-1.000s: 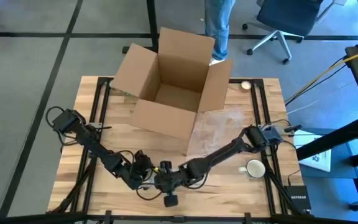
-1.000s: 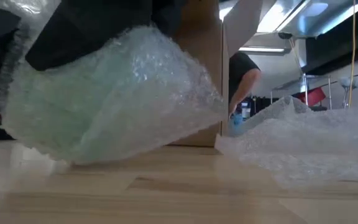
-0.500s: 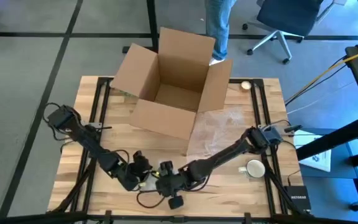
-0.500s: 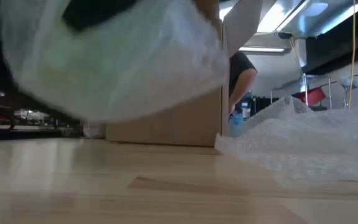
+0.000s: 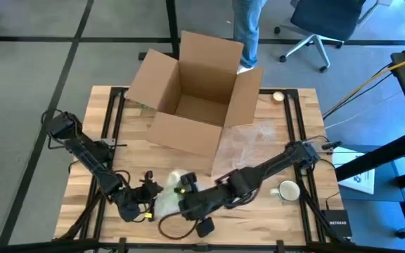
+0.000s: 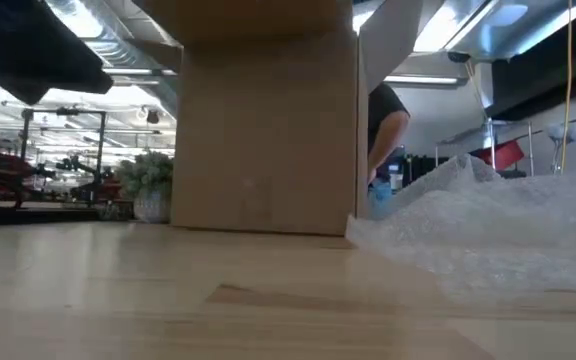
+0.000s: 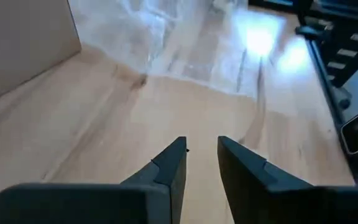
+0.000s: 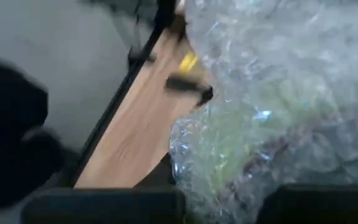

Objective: Wrap mug
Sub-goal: Put the wrapped green mug into the cardboard box

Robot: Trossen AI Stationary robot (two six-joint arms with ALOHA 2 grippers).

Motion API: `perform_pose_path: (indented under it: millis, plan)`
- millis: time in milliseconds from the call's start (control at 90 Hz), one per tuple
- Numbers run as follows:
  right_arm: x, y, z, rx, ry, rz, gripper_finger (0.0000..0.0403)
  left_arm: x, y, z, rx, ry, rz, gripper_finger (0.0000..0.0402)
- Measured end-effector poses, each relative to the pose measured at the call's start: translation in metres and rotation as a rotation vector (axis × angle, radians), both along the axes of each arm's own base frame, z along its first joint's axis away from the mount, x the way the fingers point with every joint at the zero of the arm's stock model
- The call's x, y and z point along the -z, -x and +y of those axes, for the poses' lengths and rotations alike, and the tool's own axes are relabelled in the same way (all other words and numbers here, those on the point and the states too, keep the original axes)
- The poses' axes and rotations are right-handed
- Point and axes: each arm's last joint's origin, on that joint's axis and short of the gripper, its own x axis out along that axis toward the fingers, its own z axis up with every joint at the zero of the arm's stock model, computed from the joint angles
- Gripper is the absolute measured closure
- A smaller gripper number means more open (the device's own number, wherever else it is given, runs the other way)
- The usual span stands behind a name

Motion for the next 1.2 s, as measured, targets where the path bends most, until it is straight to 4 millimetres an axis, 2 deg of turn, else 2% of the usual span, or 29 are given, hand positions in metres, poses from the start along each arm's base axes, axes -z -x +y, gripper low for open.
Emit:
perform_pose_path:
  millis: [111,233,311,411,489,644,778,856,944,1200]
  plan:
    - [-0.031,0.008,-0.017,0.088,0.093,-0.152,0.0393,0.000,0.000,0.000,-0.002,0.000,0.000,0.0326]
    - [-0.046,0.005,-0.047,0.190,0.180,-0.211,0.0393,0.000,0.000,0.000,0.000,0.004,0.001,0.0326]
    - [-0.054,0.001,-0.082,0.275,0.204,-0.210,0.0393,0.001,0.000,0.000,0.000,0.011,0.002,0.0326]
    - [-0.060,-0.003,-0.142,0.407,0.187,-0.179,0.0393,0.001,0.000,-0.001,0.000,0.038,0.005,0.0326]
    - [-0.056,-0.006,-0.187,0.486,0.155,-0.130,0.0393,0.001,0.001,-0.002,0.001,0.056,0.006,0.0326]
    - [-0.036,-0.012,-0.271,0.611,0.040,-0.023,0.0393,0.001,0.003,-0.003,0.006,0.062,0.005,0.0326]
    - [-0.007,-0.014,-0.322,0.701,-0.057,0.089,0.0393,0.002,0.003,-0.003,0.002,0.050,0.013,0.0326]
    - [0.014,-0.017,-0.338,0.714,-0.108,0.157,0.0393,0.003,0.004,-0.001,-0.011,0.046,0.022,0.0326]
    - [0.038,-0.023,-0.347,0.712,-0.131,0.225,0.0393,0.005,0.005,0.000,-0.020,0.041,0.032,0.0326]
    - [0.091,-0.038,-0.364,0.718,-0.172,0.318,0.0393,0.006,0.004,0.002,-0.036,0.043,0.042,0.0326]
